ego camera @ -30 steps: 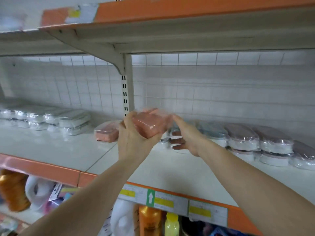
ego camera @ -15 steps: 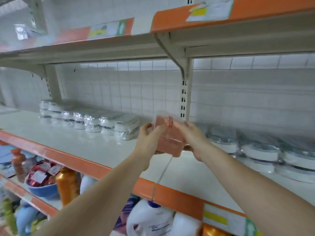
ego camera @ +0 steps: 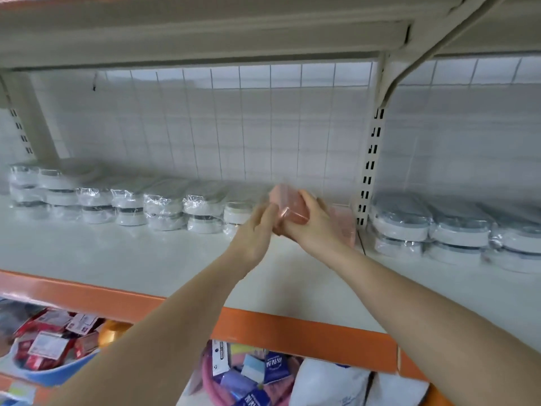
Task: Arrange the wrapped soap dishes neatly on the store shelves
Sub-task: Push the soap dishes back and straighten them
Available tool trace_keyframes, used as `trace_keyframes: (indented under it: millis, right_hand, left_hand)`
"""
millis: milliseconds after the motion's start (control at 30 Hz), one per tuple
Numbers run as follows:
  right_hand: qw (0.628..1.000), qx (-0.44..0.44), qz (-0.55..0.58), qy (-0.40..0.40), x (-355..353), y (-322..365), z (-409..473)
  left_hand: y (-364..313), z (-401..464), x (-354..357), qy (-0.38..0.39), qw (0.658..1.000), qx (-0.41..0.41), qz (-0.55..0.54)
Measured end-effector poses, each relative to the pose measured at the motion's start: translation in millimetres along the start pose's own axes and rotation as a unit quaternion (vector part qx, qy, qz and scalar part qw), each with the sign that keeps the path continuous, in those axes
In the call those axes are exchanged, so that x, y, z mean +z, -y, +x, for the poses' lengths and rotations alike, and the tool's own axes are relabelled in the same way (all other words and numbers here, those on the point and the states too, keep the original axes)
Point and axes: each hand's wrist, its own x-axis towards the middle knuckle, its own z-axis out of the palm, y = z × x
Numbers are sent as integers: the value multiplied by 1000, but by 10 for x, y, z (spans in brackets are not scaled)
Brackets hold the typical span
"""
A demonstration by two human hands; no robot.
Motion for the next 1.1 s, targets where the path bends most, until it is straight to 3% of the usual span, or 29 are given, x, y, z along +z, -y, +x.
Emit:
trace_keyframes:
  millis: [100,233,567,733,900,1100]
  right_hand:
    - [994,18,-101,-23,84,-57,190]
    - [984,26,-173,-12,220,-71,412]
    - [947,77,-312,6,491,-117,642]
    - [907,68,-412,56,562,-220,585]
    - [910,77,-405,53,447,-227,441]
    - [880,85,-465,50,417,-326,396]
  left_hand:
    - [362,105,-92,-39,962,43,267]
    - [638,243,-89,-38,920,53,386]
    - [785,388,-53,-27,905,114,410]
    - [793,342,-30,-36,907,155,390]
    - [814,342,-21,-58,904,171,386]
    - [785,343,-2,-37,896,166,411]
